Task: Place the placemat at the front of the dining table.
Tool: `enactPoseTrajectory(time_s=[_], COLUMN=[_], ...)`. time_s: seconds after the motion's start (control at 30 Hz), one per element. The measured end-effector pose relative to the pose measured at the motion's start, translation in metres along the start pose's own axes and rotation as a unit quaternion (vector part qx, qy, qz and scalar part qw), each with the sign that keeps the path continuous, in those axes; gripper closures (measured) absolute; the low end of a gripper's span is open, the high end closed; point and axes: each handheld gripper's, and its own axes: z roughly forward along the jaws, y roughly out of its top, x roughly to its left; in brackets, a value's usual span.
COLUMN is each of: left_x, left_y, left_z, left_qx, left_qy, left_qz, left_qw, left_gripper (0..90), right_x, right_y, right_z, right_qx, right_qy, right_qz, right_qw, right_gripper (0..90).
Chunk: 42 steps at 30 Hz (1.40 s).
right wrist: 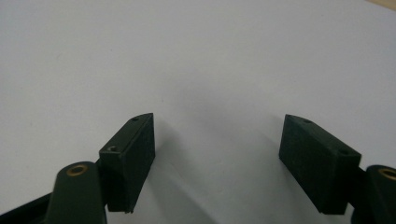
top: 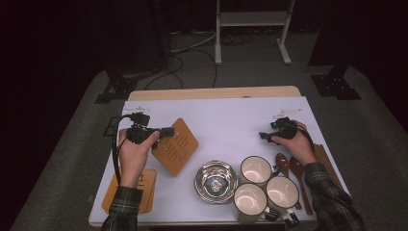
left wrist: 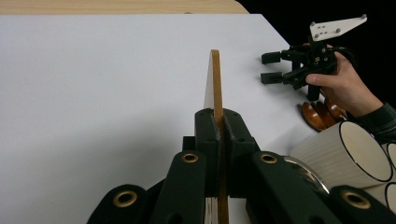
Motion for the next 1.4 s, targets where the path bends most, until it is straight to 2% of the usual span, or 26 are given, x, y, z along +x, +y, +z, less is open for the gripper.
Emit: enactPoseTrajectory(time_s=[0.67, 1.03, 1.4], left_x=[-0.002, -0.005, -0.006], left_y=[0.016, 0.025, 0.035], left_z=[0.027, 0.043, 0.06], left_qx=[-0.003, -0.011, -0.008], left_qy=[-0.011, -0.014, -0.017], left_qz=[0.014, 0.012, 0.013], left_qw=[0.9998, 0.9998, 0.9997], left_gripper=[86.3, 86.3, 86.4], right_x=[0.0, 0.0, 0.0], right_y=[0.0, 0.0, 0.0], right_z=[0.0, 0.0, 0.0], right_qx=[0.0, 0.0, 0.0], right_qy=[-0.001, -0.001, -0.001], right_qz=[-0.001, -0.002, -0.001], right_qw=[1.0, 1.0, 1.0], right_gripper=[25.3, 25.2, 25.2])
